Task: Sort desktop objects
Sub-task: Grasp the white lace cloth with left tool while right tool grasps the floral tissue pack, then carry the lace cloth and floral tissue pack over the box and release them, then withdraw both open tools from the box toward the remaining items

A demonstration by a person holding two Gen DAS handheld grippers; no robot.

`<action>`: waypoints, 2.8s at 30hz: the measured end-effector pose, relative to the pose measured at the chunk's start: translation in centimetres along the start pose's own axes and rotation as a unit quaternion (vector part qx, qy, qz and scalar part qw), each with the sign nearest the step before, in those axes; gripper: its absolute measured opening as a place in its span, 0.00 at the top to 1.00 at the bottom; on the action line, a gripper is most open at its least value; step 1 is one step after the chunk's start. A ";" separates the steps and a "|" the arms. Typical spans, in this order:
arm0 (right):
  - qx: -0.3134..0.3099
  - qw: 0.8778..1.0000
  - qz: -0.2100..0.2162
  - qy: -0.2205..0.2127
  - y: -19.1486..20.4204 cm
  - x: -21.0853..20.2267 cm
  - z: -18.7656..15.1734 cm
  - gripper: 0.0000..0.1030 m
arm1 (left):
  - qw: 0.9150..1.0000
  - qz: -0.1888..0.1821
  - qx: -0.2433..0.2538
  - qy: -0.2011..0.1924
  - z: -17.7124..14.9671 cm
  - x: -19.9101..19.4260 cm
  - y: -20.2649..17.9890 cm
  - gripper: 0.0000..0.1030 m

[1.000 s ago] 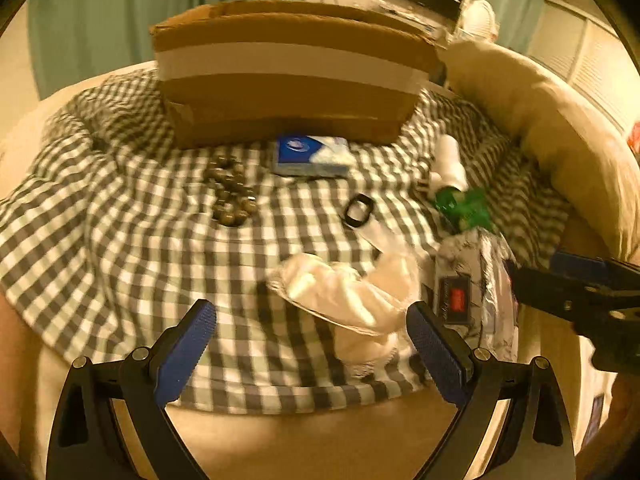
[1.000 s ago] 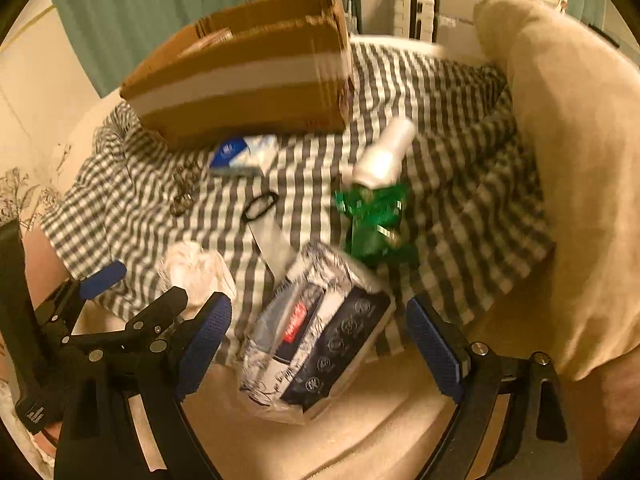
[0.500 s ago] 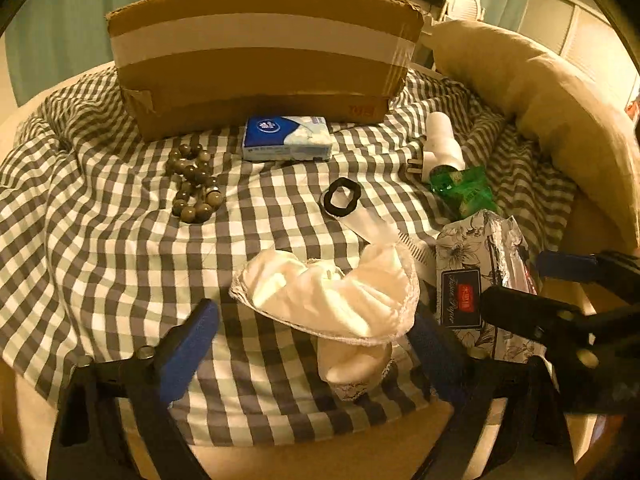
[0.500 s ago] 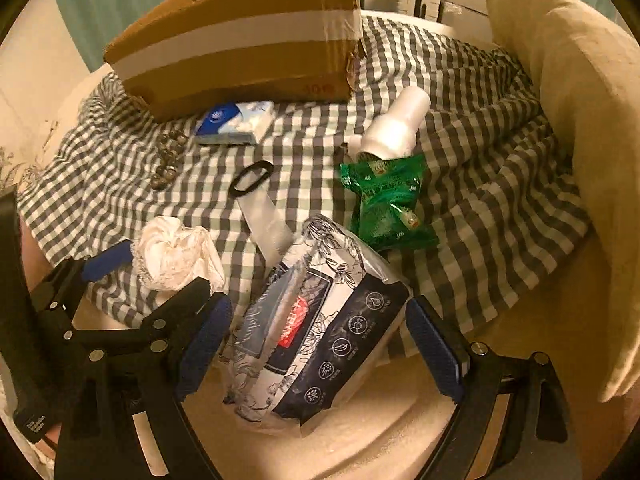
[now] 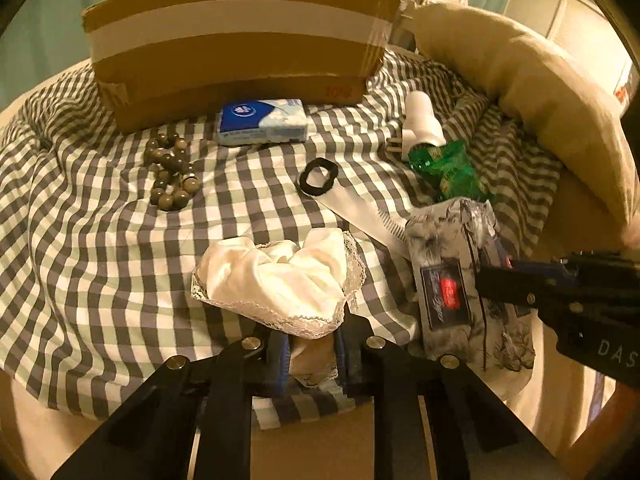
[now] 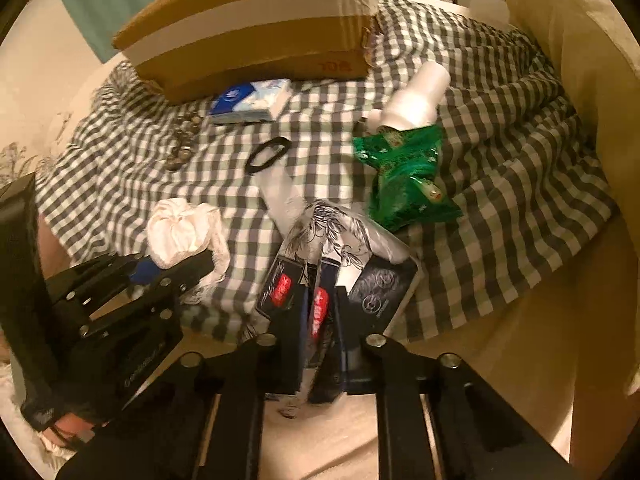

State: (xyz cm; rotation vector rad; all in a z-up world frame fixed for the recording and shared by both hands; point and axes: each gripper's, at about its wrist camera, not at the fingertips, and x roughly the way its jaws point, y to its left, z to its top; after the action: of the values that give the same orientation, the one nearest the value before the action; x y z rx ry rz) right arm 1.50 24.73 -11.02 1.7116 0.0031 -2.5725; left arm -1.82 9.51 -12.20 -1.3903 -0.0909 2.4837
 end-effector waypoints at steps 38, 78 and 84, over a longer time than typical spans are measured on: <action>-0.104 0.971 0.079 -0.198 4.3 -15.3 14.7 0.95 | 0.987 0.012 -0.021 -0.161 20.0 -13.3 4.5 0.82; -0.034 0.974 0.063 -0.215 -0.6 -11.2 26.1 0.54 | 0.980 0.126 -0.037 -0.152 26.9 -6.7 8.7 0.06; -0.059 0.973 0.032 -0.222 0.0 -14.0 21.2 0.54 | 0.976 0.127 -0.026 -0.176 23.4 -10.0 7.2 0.00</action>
State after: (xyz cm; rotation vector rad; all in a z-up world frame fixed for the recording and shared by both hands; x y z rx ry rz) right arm -12.69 24.68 10.09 1.0506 0.0793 -2.7798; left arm -18.22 1.83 7.06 -1.0191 -0.0560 2.9392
